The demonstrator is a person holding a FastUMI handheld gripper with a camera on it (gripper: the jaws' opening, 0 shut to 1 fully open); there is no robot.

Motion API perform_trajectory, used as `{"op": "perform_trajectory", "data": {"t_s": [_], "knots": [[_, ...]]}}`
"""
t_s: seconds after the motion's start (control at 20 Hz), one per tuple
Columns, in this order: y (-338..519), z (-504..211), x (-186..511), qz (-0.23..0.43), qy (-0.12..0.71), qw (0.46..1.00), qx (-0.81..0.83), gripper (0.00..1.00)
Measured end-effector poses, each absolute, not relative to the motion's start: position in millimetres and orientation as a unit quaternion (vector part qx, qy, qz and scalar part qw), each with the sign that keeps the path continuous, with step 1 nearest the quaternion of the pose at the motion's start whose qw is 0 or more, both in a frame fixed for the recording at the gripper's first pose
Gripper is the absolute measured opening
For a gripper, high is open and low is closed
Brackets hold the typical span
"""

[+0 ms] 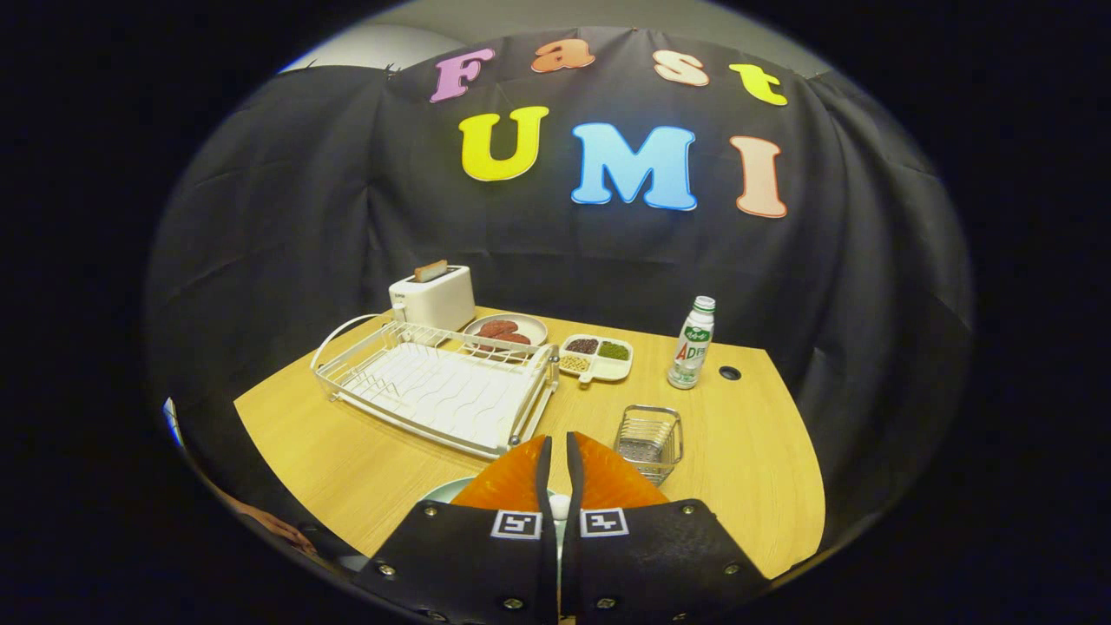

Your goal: Take the plate from the dish rack, then take the spoon from the basket and place it into the plate.

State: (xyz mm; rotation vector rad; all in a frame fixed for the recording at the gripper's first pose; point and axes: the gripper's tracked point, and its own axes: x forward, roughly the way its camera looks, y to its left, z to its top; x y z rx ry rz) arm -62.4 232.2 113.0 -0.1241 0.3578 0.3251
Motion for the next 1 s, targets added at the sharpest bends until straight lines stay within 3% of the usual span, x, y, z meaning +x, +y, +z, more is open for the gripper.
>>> {"op": "perform_trajectory", "data": {"t_s": [0.8, 1.0], "knots": [[319, 75, -51, 0.25, 0.222, 0.94, -0.067, 0.03], [326, 75, -54, 0.26, 0.22, 0.938, -0.071, 0.12]]}}
